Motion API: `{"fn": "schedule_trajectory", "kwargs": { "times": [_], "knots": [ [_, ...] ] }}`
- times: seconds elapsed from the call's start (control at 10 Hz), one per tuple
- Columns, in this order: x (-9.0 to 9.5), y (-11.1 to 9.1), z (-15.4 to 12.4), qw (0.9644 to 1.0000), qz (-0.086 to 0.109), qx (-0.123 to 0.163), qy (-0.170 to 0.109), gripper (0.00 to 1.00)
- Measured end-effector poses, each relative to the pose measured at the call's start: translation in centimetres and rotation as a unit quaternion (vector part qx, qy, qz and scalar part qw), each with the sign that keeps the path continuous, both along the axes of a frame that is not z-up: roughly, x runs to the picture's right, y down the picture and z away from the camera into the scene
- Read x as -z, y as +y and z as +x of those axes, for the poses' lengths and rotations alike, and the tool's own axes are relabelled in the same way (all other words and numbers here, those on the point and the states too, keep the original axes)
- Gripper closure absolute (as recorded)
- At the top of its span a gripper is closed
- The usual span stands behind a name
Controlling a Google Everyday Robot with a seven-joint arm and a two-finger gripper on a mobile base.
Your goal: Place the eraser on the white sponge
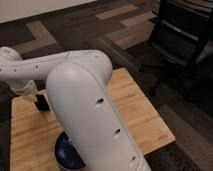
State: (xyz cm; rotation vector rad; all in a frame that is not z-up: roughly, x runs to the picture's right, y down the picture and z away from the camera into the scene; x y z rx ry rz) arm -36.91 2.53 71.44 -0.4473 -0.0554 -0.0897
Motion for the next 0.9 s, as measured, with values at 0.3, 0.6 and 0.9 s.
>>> {"fn": "schedule_trajectory", "kwargs": {
  "times": [0.3, 0.6, 0.9],
  "knots": [
    [4.4, -3.6, 5.1, 0.9944, 0.067, -0.072, 0.038, 1.0],
    [5.4, -2.8, 12.2, 0.9798, 0.084, -0.141, 0.114, 1.0],
    [7.2, -2.0, 17.3, 0.9576, 0.107, -0.196, 0.182, 1.0]
  ]
}}
